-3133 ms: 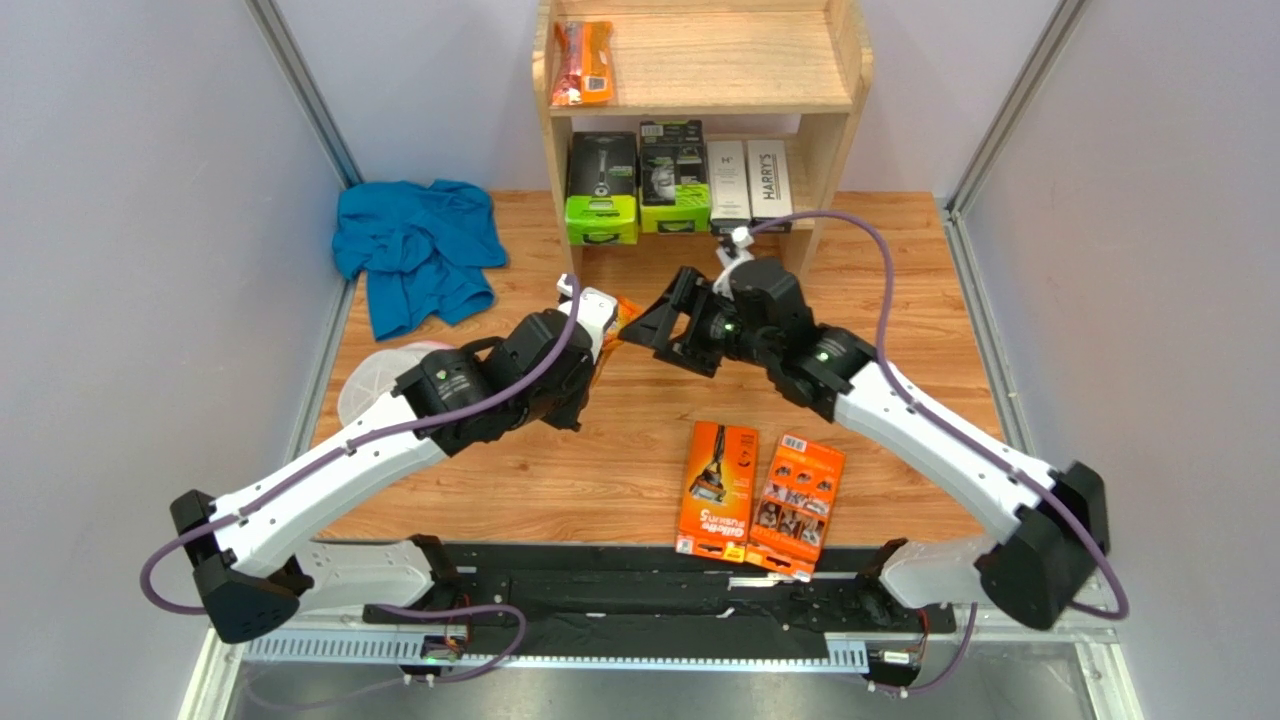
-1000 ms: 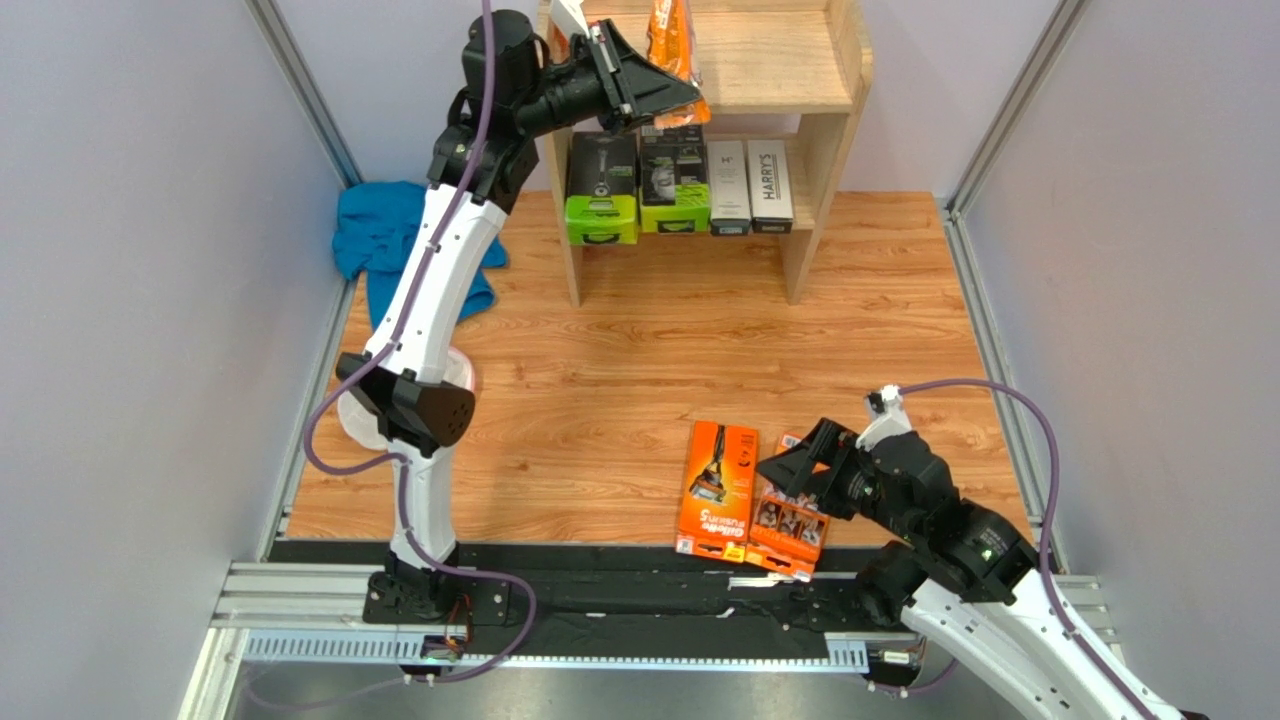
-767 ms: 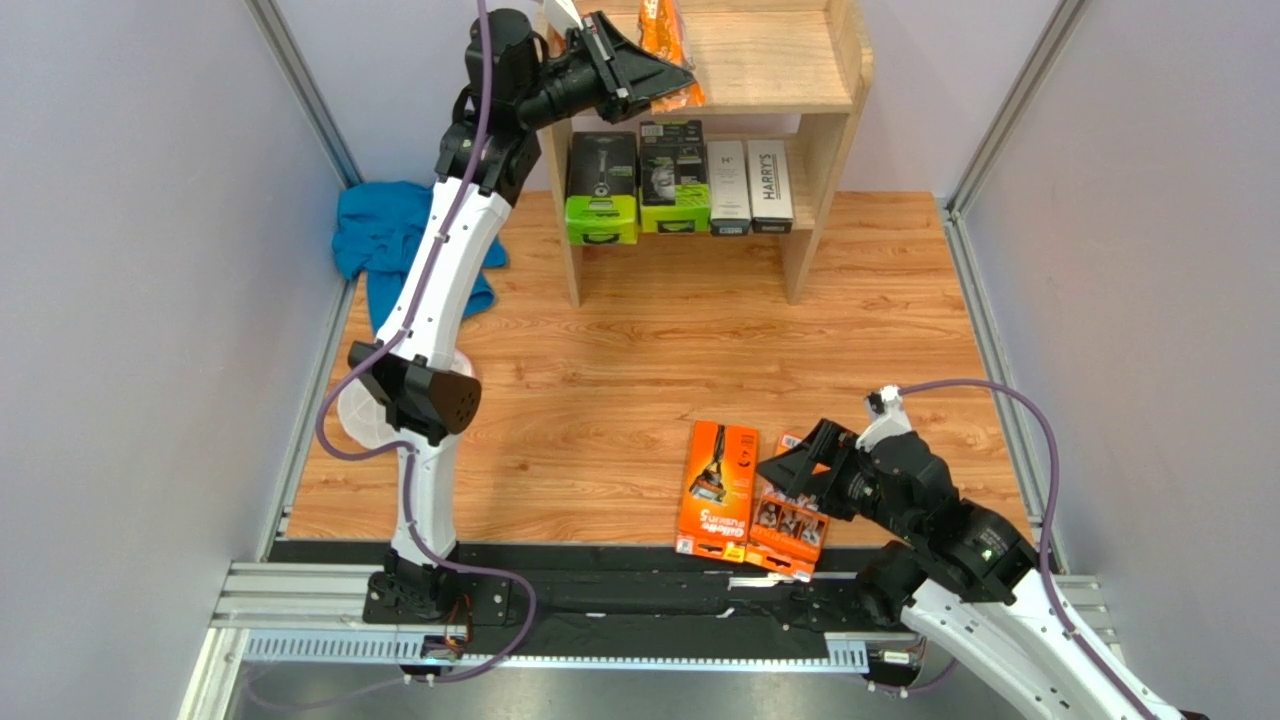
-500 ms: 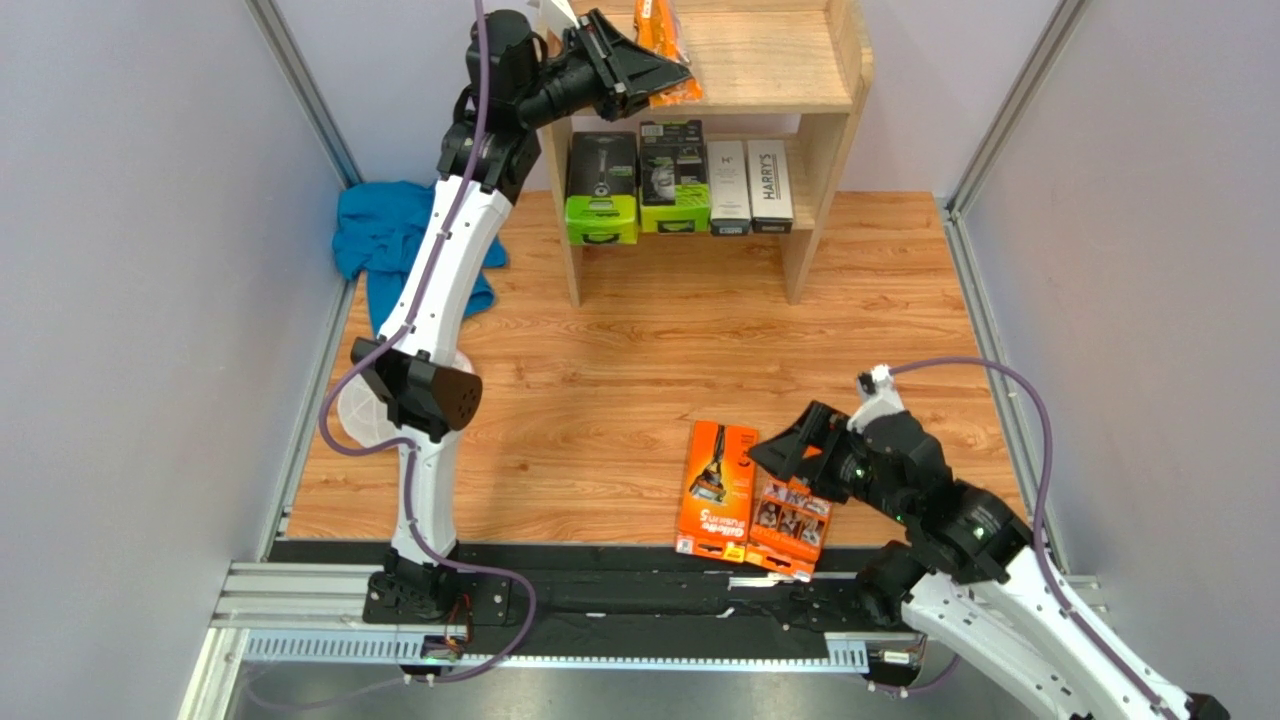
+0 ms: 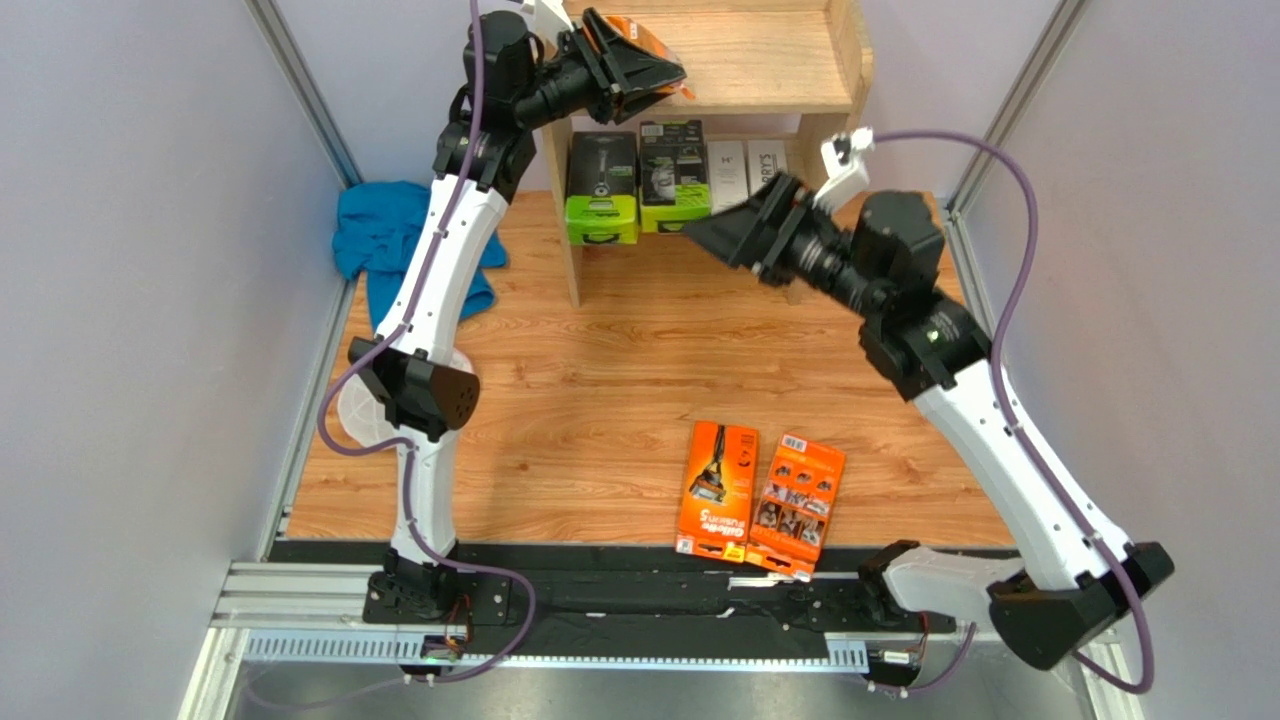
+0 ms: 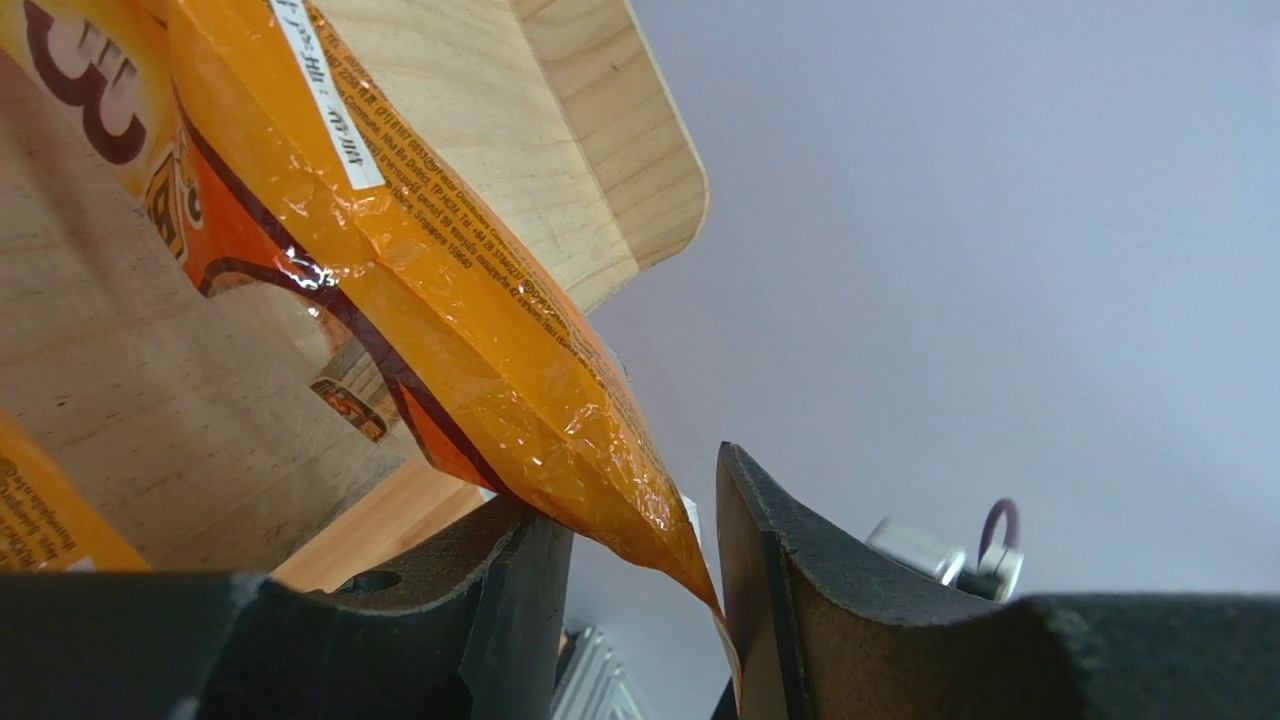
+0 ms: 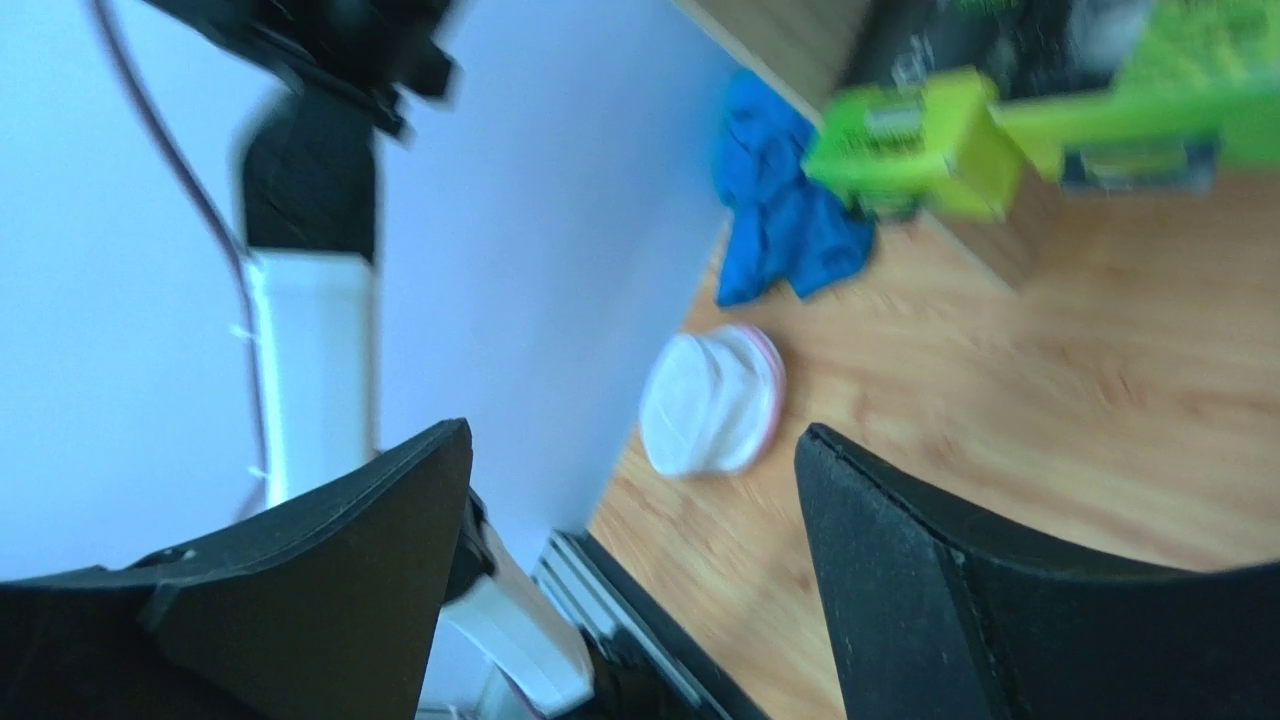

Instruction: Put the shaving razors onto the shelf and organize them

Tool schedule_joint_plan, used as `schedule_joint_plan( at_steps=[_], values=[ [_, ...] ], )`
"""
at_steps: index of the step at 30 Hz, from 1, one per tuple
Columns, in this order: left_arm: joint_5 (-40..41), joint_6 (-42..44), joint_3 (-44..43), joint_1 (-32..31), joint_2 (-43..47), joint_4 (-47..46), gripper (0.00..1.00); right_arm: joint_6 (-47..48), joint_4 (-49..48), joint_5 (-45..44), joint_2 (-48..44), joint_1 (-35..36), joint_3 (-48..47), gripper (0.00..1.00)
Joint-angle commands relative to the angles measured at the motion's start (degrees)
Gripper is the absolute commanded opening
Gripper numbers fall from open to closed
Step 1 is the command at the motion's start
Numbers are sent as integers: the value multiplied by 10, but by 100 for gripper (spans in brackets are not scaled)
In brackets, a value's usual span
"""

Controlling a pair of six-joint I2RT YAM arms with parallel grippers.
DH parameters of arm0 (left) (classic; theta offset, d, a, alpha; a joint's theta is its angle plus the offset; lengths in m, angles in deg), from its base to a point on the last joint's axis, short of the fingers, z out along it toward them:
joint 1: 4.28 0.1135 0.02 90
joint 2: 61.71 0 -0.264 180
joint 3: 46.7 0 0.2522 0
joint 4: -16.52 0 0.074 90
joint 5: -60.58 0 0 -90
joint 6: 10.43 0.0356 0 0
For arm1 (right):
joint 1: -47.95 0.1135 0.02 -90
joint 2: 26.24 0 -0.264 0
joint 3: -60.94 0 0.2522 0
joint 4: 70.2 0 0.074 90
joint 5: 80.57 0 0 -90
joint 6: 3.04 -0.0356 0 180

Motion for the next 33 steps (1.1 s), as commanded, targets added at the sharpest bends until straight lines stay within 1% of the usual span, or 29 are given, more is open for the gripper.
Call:
schedule_joint_plan(
  at_steps=[1,2,4,8,10,13,16,20,23,28,29,33],
  values=[
    [-2,-14,11,6,42,11,48,-71,-151,114,49,-69,-62,82],
    [-2,-17,18,7,43,13,48,-85,-177,132,69,-85,-65,81],
    [-5,-19,27,9,46,14,48,-119,-224,141,92,-94,-85,79],
    [-7,-17,37,10,52,19,49,-159,-262,157,158,-100,-133,73],
    [-5,-15,40,11,58,24,50,-183,-290,161,177,-100,-153,71],
    [3,-5,44,15,70,38,51,-194,-294,153,209,-100,-177,64],
    [5,-3,59,17,83,36,52,-204,-293,145,226,-100,-198,61],
    [1,-13,61,18,82,29,52,-228,-301,132,257,-100,-215,51],
    [-4,-18,61,18,80,23,52,-252,-302,124,276,-101,-224,46],
    [-3,-18,63,18,79,22,53,-303,-328,122,304,-100,-214,41],
    [-4,-18,63,18,79,22,52,-309,-342,122,306,-101,-211,40],
    [-4,-18,63,24,80,24,52,-326,-347,123,322,-102,-209,37]
  ],
)
